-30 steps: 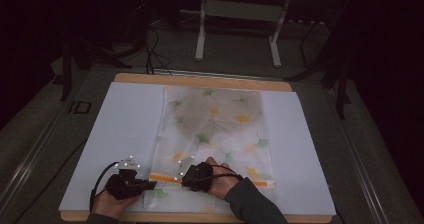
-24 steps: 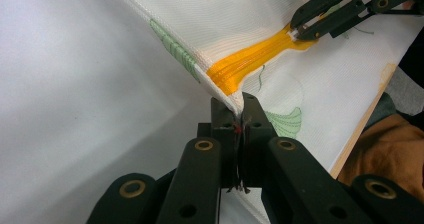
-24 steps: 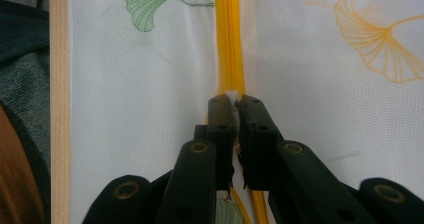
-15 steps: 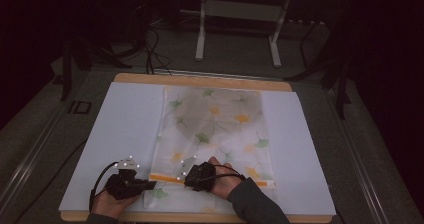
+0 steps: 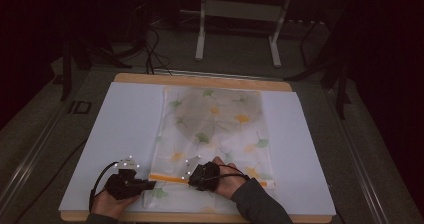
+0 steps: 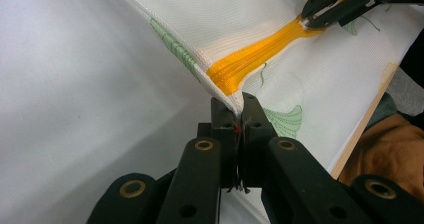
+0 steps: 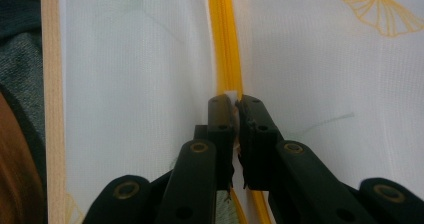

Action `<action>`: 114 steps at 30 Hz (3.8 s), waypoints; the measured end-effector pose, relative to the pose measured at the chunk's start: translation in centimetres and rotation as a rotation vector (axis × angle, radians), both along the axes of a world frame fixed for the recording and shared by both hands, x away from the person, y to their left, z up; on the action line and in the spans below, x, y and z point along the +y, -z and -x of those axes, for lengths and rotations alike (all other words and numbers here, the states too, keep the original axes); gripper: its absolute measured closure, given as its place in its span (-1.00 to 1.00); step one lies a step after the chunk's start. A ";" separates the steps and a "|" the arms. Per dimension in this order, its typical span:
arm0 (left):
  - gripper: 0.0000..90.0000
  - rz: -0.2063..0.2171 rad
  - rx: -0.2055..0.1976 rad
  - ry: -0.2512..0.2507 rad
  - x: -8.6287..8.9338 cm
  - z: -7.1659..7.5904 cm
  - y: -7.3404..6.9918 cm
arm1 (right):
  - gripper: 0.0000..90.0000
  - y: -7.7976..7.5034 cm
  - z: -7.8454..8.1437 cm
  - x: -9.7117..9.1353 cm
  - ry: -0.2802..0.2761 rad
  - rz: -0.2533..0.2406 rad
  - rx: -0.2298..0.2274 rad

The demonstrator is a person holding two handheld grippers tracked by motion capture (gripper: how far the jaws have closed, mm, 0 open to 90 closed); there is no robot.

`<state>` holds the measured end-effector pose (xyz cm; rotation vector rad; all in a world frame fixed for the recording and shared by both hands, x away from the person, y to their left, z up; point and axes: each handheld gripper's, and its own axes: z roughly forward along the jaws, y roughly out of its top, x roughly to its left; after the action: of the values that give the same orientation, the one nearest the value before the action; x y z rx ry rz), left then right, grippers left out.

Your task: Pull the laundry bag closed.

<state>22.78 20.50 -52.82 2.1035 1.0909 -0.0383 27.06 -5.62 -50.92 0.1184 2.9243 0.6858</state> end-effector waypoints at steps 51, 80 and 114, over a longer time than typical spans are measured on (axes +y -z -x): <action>0.96 0.001 -0.002 -0.008 0.3 0.0 -0.1 | 0.88 0.0 -0.2 -4.0 0.046 0.046 -0.002; 0.96 0.004 -0.003 -0.011 0.4 0.0 -0.2 | 0.88 -0.2 -0.3 -5.3 0.048 0.065 -0.005; 0.96 0.002 -0.006 -0.019 0.7 0.0 -0.2 | 0.88 -0.2 -0.2 -8.3 0.081 0.110 -0.012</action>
<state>22.74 21.19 -52.64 2.0899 1.1066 -0.0240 27.31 -13.88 -50.70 0.2184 2.9195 0.5108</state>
